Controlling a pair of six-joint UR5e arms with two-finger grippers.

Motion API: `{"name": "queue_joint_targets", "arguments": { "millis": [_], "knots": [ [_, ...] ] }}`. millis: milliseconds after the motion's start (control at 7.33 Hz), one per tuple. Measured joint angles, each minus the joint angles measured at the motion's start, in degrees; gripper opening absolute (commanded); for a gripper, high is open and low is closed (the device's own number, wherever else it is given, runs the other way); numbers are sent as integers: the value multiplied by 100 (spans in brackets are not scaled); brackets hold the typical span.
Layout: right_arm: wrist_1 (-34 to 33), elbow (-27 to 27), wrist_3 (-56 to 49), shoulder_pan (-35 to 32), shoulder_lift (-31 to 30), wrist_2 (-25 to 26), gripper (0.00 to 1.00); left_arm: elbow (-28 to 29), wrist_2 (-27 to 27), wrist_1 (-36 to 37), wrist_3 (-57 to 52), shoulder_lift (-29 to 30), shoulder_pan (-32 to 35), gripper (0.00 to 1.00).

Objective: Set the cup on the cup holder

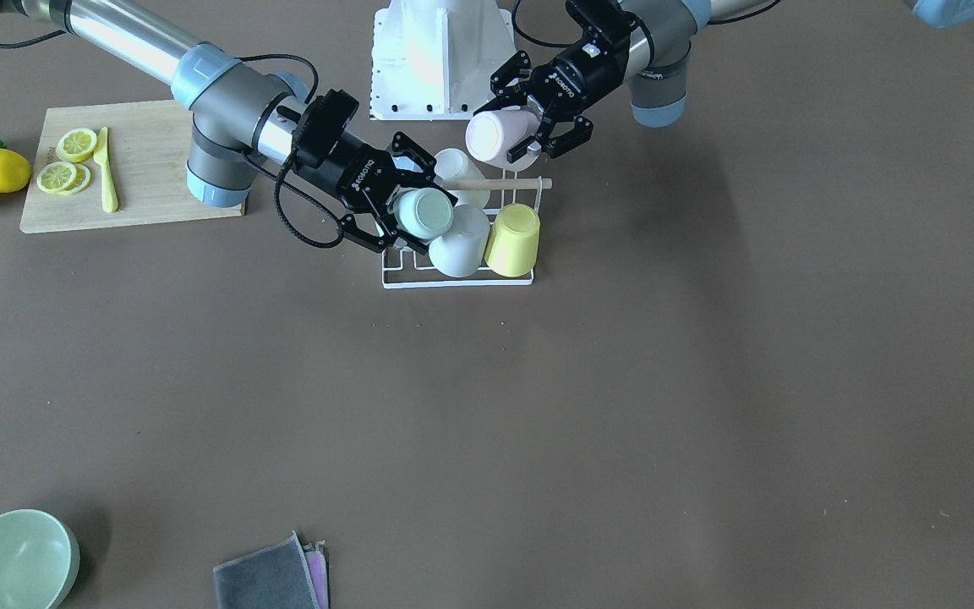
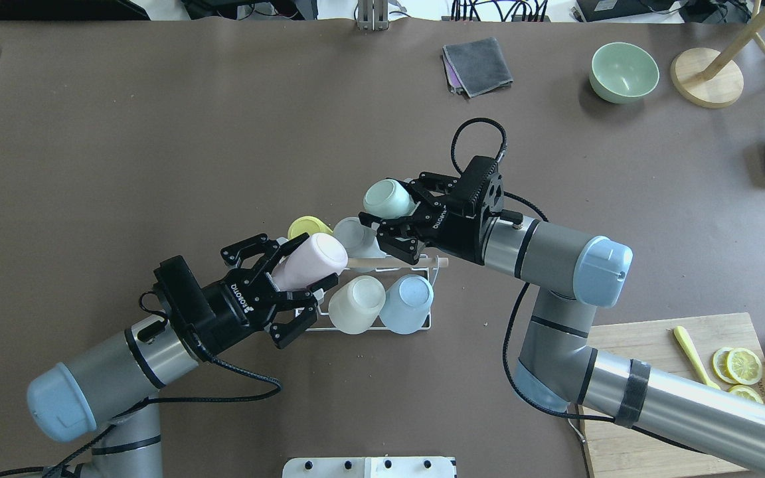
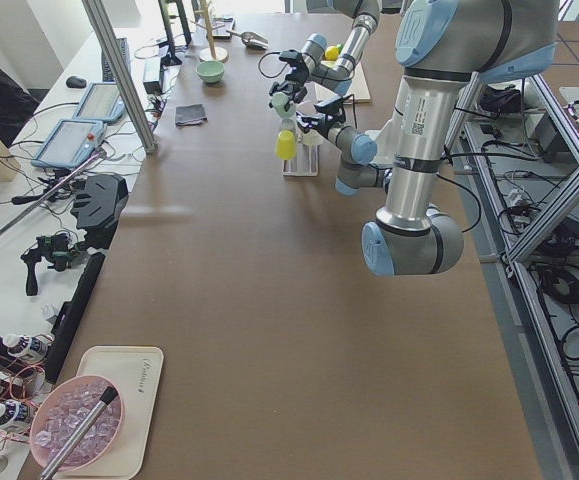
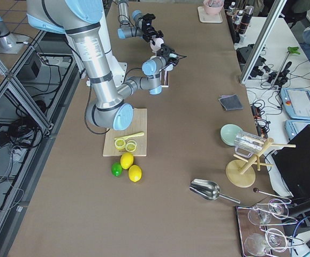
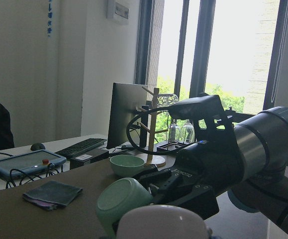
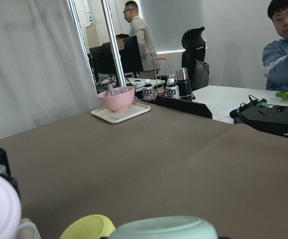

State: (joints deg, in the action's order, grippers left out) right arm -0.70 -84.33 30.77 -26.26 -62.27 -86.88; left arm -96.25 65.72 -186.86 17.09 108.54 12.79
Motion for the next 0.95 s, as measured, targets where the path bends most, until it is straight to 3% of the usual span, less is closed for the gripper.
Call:
{"name": "queue_joint_targets", "arguments": {
  "millis": [955],
  "knots": [
    [32,-37,79,33,-67,-11,100,71,-15,-98,-4,-3,-53,0]
  ]
}}
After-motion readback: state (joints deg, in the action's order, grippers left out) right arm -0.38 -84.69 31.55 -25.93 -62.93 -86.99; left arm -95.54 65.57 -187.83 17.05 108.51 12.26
